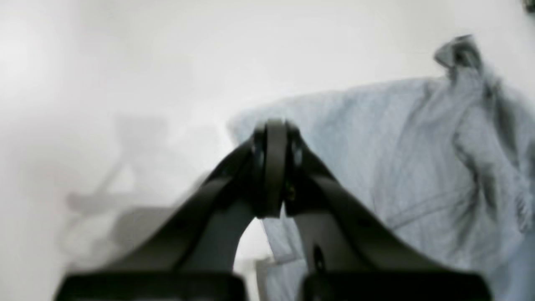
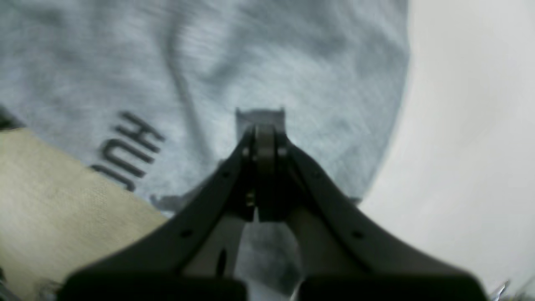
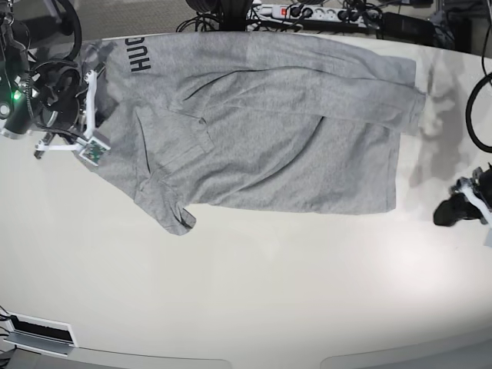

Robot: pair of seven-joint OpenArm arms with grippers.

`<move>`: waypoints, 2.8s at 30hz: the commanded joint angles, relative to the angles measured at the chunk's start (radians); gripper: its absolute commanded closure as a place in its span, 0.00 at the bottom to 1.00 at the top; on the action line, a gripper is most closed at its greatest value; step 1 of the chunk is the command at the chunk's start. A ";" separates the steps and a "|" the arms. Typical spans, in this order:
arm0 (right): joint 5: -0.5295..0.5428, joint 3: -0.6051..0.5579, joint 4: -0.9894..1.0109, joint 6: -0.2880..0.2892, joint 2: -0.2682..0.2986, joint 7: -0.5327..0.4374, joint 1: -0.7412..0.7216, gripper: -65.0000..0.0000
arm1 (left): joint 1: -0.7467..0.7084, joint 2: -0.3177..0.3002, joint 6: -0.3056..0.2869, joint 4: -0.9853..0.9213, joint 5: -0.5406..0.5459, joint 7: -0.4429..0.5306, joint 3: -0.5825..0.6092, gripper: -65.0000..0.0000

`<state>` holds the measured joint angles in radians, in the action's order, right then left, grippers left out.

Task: Layout the t-shirt on the table in an organized manner, then fold the t-shirt properly
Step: 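Release the left gripper and move it to the shirt's hem corner, then grasp the hem edge with both grippers and fold it over the collar half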

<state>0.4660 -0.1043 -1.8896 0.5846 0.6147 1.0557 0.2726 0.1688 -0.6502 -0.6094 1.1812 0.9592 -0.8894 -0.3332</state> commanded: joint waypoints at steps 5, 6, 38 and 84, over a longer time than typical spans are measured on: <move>0.017 0.007 -0.015 0.097 0.014 -0.051 -0.006 0.85 | 0.176 -0.008 -0.034 -0.301 0.013 0.029 0.006 0.64; 0.017 0.007 -0.015 0.097 0.014 -0.071 -0.006 0.76 | 0.205 -0.006 -0.053 -0.359 0.014 0.029 0.006 0.53; -0.121 0.007 -0.015 -0.222 -0.006 -0.200 -0.008 0.53 | 0.251 0.243 -0.048 -0.569 -0.348 0.261 0.239 1.00; 0.114 0.007 1.114 0.109 -0.310 -0.304 -0.663 0.67 | 0.264 0.234 0.018 -0.566 -0.349 0.253 0.240 1.00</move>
<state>0.5800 -0.0967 -0.7689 0.6861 0.2970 0.7410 -0.3710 0.4149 -0.4015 -0.5991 0.6079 0.6201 -0.6285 -0.0917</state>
